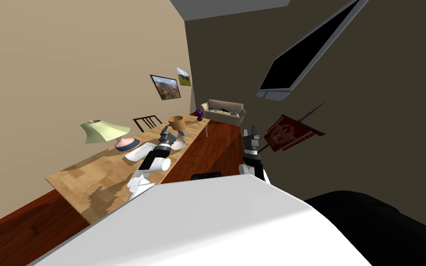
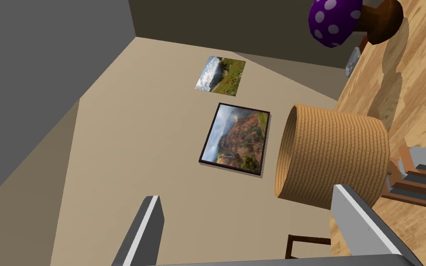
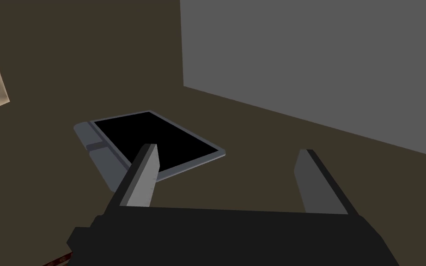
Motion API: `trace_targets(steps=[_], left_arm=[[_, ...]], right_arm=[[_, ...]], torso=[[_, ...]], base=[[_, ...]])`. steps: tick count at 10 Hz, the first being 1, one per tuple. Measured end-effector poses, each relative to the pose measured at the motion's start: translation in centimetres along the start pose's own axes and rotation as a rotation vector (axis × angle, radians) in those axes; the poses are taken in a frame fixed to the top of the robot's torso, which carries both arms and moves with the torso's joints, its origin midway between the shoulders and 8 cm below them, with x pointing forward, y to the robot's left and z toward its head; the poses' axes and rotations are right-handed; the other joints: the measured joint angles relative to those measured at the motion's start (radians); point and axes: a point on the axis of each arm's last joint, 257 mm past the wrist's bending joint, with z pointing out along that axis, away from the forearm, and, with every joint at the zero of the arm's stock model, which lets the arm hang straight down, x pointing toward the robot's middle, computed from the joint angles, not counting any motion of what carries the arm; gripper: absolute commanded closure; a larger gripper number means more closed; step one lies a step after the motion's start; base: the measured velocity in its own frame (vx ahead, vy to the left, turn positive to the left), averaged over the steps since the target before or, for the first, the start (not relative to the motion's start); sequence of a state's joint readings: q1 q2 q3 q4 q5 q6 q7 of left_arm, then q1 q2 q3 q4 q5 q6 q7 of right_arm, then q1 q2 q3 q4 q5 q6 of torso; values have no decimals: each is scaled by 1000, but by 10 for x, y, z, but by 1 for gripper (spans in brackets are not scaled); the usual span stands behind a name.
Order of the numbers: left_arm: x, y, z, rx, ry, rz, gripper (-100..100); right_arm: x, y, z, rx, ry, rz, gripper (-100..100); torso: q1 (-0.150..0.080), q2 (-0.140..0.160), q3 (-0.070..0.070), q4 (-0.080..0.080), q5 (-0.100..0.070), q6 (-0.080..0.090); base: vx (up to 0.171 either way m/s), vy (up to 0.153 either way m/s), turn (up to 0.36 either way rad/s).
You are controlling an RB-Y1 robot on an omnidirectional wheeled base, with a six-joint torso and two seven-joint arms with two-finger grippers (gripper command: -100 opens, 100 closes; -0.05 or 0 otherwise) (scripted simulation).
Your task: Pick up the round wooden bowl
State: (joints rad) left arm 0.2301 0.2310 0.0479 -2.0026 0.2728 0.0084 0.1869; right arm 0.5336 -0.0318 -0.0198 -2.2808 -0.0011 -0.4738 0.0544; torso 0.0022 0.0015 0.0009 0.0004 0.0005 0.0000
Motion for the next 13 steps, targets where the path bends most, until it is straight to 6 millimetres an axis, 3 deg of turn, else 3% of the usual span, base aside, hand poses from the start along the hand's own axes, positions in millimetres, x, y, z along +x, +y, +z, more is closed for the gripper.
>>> trace_targets(steps=[6,13], left_arm=[[-9,42,7,-155,-15,-20,-100],[-23,105,11,-372,-41,-37,-100]], right_arm=[[0,0,0,0,0,0,0],[0,0,0,0,0,0,0]], torso=[[0,-1,-1,0,0,0],[0,-2,-1,0,0,0]], base=[[-11,20,-35],[-8,25,-49]])
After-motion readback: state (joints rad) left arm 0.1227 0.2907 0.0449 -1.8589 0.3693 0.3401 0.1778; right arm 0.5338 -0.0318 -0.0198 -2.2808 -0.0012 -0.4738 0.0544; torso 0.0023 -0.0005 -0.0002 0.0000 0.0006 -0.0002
